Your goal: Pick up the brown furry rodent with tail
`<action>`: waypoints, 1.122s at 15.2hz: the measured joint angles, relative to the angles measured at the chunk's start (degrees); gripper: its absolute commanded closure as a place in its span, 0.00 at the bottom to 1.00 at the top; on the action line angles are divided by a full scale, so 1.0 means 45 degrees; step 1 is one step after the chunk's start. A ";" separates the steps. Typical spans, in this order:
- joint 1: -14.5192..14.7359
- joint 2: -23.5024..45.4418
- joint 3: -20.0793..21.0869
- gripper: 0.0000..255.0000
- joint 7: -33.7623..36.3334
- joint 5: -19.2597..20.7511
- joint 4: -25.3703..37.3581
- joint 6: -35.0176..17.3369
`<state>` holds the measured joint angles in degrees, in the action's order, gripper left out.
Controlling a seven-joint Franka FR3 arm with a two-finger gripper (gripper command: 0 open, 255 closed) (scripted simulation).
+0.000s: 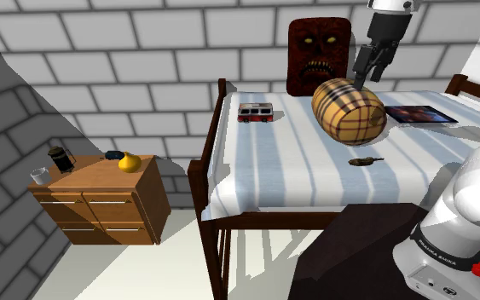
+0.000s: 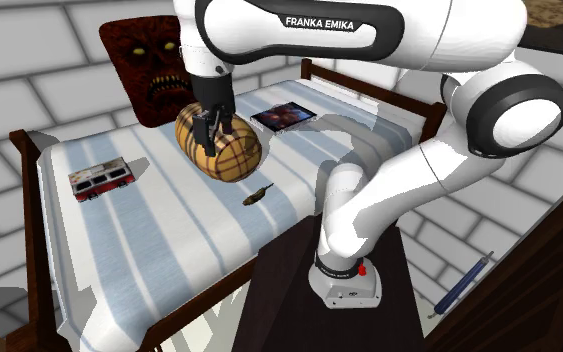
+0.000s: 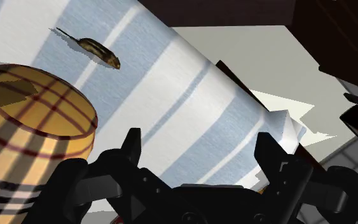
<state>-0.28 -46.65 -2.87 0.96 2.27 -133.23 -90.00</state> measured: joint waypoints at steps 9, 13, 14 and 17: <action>0.0330 -0.1112 -0.1557 0.00 -0.3377 0.1517 -0.2958 -0.1529; 0.0376 -0.1284 -0.2620 0.00 -0.5299 0.2615 -0.4327 -0.2610; 0.0328 -0.1389 -0.2922 0.00 -0.5814 0.2944 -0.4693 -0.2862; 0.0293 -0.1080 -0.3844 0.00 -0.7253 0.3898 -0.5428 -0.3878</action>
<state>1.04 -51.51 -20.17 -31.68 19.81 -157.65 -107.45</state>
